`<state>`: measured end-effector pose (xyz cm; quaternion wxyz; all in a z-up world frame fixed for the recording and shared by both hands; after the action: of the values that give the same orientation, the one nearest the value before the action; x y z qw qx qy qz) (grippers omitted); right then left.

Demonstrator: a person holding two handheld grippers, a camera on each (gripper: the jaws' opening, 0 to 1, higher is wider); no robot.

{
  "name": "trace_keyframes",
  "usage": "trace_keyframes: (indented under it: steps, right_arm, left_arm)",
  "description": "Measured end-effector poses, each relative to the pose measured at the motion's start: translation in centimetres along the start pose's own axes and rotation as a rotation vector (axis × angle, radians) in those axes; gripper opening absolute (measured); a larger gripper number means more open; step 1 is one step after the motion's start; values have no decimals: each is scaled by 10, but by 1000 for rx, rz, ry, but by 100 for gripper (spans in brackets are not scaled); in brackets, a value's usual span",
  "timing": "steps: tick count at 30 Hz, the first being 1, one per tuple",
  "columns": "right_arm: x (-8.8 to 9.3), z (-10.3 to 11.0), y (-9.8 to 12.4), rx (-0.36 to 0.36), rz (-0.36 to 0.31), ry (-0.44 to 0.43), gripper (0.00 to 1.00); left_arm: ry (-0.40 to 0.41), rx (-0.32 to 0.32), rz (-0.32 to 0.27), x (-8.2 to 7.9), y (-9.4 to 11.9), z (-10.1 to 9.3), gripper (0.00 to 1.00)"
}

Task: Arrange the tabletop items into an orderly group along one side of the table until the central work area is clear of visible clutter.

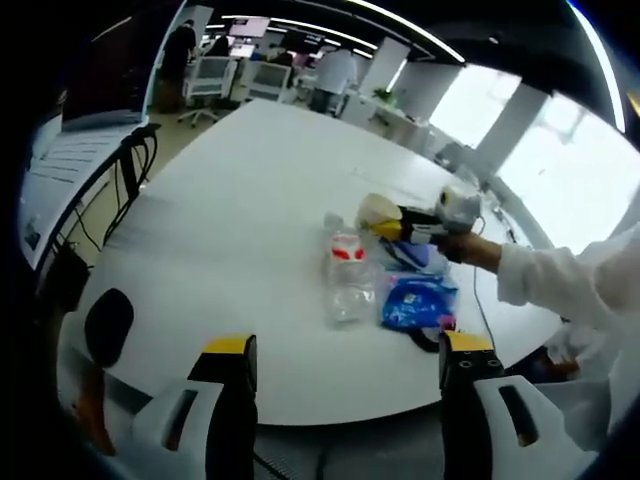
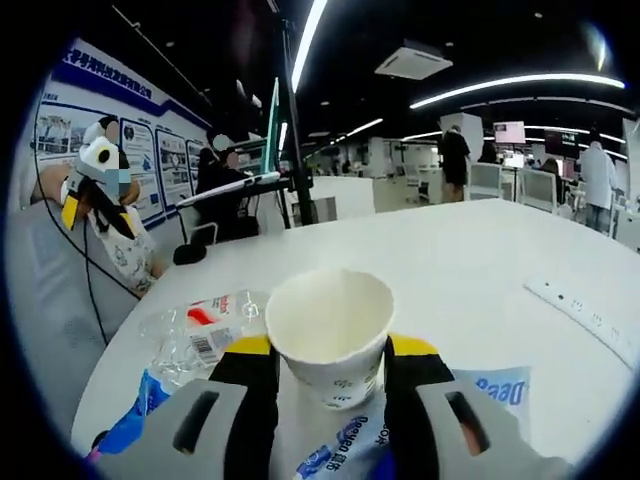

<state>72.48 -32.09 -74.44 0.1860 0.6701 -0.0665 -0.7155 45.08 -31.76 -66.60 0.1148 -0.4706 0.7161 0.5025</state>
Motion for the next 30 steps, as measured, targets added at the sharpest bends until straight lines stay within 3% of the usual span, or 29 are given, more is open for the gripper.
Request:
trace_keyframes:
  steps: [4,7,12,18,30]
  right_arm:
    - [-1,1,2,4,-2,-7,56]
    - [-9,1,5,16,-43,-50,72]
    - [-6,2,8,30,-15,-54,93]
    - [-2,-9,12,46,-8,-74,93]
    - [-12,-5,24,59,-12,-74,90]
  left_arm:
    - [-2,0,7,1,-1,0,71]
    - [-1,3,15,2,-1,0,71]
    - [-6,11,15,2,-2,-1,71]
    - [-8,13,15,2,-2,0,72]
    - [-12,25,9,0,-4,2,73]
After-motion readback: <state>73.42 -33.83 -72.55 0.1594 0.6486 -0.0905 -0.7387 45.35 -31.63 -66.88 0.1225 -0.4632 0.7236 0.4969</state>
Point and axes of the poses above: the point that each gripper's makers call its tool centre point, and the gripper's own axes: y roughly backward along the fingers, z roughly to its left, x roughly out of its underside, the point moved 2 cm from there along y, roughly backward along the fingers, and after that the axes turned 6 degrees about x, right-handed, at the moved point
